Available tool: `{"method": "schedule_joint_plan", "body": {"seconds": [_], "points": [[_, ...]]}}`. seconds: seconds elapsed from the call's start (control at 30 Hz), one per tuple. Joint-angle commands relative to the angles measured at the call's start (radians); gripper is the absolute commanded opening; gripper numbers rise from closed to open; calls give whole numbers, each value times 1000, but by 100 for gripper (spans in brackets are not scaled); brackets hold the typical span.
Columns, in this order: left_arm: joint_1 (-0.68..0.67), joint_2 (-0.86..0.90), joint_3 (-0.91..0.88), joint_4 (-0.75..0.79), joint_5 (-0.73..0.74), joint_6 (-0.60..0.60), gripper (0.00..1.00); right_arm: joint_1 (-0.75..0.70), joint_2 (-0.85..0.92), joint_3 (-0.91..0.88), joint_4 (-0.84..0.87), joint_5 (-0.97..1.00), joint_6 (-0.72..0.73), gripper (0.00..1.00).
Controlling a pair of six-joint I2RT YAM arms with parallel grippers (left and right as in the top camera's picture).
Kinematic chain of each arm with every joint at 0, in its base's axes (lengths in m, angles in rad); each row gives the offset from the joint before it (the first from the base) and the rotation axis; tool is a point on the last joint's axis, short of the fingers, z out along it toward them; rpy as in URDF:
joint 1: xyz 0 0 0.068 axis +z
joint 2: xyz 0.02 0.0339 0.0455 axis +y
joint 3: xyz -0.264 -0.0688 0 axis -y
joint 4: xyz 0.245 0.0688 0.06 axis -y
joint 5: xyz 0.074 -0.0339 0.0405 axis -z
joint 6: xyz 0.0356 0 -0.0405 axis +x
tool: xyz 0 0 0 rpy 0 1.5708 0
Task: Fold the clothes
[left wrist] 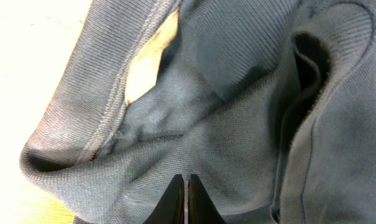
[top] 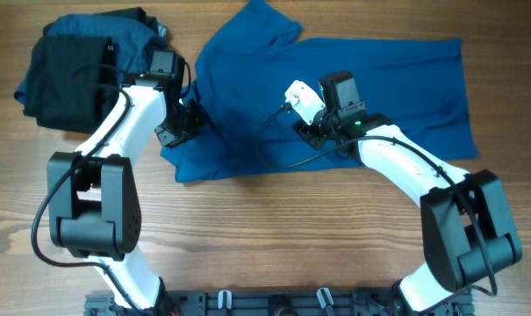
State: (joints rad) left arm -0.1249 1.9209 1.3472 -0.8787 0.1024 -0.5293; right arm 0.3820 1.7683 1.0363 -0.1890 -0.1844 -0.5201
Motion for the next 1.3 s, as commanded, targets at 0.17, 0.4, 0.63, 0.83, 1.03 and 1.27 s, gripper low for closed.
{"method": "schedule_joint_plan", "body": {"seconds": [0.17,0.4,0.63,0.83,1.03,1.27], "points": [[1,13,-8,19,-6,0,4,40,93,3,-5,-32,-88,64],[1,51,-8,37,-6,0,4,63,121,3,56,16,-107,65],[1,79,-8,68,-6,0,4,63,143,3,74,36,-108,57],[1,79,-8,74,-10,0,4,63,162,3,62,28,-100,62],[1,79,-8,76,-32,1,4,63,163,3,93,48,-100,63],[1,79,-8,75,-32,1,4,63,175,3,238,134,-98,64]]}}
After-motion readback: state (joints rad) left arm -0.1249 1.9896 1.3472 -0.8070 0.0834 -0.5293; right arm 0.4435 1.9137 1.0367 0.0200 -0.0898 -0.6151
